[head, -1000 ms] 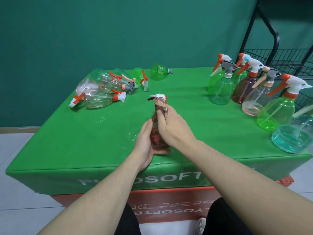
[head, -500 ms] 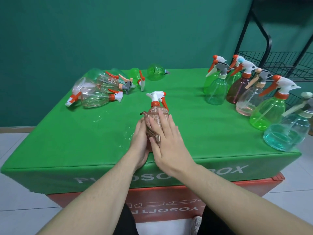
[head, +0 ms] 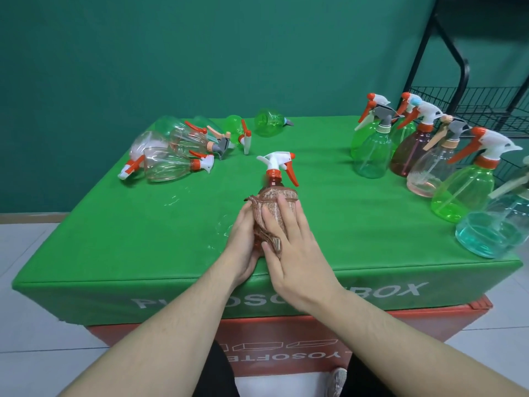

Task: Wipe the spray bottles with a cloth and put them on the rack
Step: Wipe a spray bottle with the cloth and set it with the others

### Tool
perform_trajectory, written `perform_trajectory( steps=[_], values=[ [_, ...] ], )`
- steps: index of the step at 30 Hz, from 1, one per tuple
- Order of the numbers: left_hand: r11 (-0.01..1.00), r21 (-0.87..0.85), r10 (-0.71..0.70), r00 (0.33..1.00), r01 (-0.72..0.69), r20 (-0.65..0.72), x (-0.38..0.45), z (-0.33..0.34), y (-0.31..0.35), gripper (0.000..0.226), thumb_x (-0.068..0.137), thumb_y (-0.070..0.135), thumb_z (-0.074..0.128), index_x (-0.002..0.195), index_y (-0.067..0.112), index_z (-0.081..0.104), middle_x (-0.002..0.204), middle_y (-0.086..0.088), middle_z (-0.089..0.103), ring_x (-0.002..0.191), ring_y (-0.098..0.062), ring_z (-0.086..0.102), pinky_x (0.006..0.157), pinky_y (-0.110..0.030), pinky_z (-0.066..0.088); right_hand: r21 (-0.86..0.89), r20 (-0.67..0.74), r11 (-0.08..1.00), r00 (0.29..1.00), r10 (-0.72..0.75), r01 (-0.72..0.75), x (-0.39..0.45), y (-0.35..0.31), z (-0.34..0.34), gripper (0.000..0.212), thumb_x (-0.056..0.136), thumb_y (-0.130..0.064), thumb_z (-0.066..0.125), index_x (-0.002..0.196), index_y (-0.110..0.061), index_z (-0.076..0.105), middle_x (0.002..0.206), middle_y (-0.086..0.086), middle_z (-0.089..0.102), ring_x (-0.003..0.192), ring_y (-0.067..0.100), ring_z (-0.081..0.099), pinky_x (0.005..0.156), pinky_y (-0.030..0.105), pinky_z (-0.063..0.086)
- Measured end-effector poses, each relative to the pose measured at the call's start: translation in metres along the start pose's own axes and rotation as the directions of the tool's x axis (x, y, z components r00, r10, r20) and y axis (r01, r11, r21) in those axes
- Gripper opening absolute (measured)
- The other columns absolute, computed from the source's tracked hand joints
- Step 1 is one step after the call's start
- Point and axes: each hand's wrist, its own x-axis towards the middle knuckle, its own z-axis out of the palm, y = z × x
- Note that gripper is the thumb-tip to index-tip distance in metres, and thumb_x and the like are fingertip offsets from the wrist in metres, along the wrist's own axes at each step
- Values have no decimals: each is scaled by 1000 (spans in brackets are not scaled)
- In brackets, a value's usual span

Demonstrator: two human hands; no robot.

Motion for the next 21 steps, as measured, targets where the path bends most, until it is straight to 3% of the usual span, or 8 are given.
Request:
perform_trajectory(
  steps=[2,6,9,14,21],
  values=[
    [1000,0,-8,1000,8,9,0,0,-1,63,94,57,54,143,17,57,133,-8,69,125,-27,65,104,-47,51,-36,-23,999,1000,-6,5,13,0,-1,63,102,-45,16,162,-25,12,171,4,-3,157,28,-9,127,47,8],
    [999,-41,22,998,-19,59,2,-1,-2,46,103,43,46,139,20,61,122,-1,75,109,-14,72,78,-28,58,1,-56,1000,998,15,-15,43,-1,-11,66,101,-44,16,161,-18,24,169,9,11,156,28,7,127,41,9],
    [998,-62,1,999,2,50,-2,-1,2,58,90,52,53,141,24,60,121,0,75,99,-17,74,74,-36,59,202,-36,977,997,72,-64,64,1,-17,62,100,-46,21,158,-26,29,167,1,21,149,25,26,123,43,25],
    [993,-101,-55,998,57,24,-2,-3,3,46,105,47,41,140,24,60,124,-4,74,97,-22,75,68,-42,61,359,-54,919,980,193,-161,74,-6,-20,50,105,-37,34,153,-28,31,160,-1,37,132,28,49,113,44,39],
    [999,-26,-24,1000,24,-8,1,-2,-1,49,105,49,42,142,22,59,127,-3,73,110,-19,72,78,-34,58,228,-65,971,994,85,-68,52,1,-12,58,102,-40,30,159,-31,29,168,-3,18,152,16,25,122,42,28]
  ],
)
